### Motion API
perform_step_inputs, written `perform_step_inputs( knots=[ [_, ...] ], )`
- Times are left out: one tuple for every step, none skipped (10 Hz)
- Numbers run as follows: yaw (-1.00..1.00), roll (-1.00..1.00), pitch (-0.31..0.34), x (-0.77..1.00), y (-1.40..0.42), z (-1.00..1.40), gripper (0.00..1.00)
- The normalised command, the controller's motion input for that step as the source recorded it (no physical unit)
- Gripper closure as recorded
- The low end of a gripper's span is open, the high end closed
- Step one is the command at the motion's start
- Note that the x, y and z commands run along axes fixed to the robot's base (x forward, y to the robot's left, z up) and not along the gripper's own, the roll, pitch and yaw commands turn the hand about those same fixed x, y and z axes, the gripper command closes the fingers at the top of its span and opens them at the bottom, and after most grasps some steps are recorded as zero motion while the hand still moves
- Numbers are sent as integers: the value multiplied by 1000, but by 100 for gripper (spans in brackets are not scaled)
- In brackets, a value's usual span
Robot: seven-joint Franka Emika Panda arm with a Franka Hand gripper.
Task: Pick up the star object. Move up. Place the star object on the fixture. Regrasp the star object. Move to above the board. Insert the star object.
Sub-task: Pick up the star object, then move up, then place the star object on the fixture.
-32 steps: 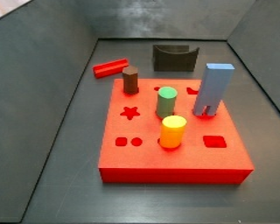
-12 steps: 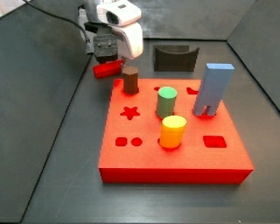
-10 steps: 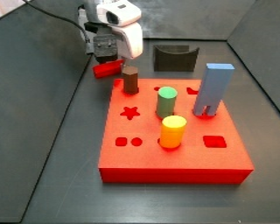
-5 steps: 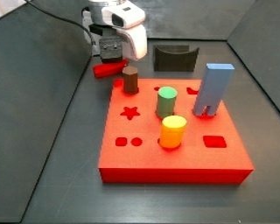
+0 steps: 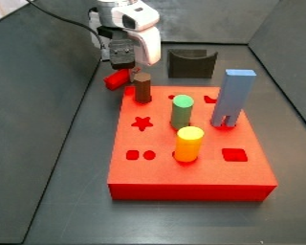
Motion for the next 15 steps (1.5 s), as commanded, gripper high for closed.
perform_step_inputs(
  knots=[
    [0, 0, 0, 0, 0, 0, 100],
    [0, 0, 0, 0, 0, 0, 100],
    [0, 0, 0, 0, 0, 0, 100],
    [0, 0, 0, 0, 0, 0, 100],
    [0, 0, 0, 0, 0, 0, 100],
    [0, 0, 0, 0, 0, 0, 100],
    [0, 0, 0, 0, 0, 833, 100],
    [-44, 3, 34, -39, 30, 769, 100],
    [-46, 0, 54, -42, 26, 713, 100],
    [-42, -5, 81, -16, 21, 575, 100],
    [-33, -12, 82, -8, 14, 405, 100],
    [-30, -18, 69, -11, 7, 262, 100],
    [0, 0, 0, 0, 0, 1000, 100],
    [4, -6, -37, 12, 0, 1000, 100],
    [4, -10, -4, -6, -2, 1000, 100]
  ],
)
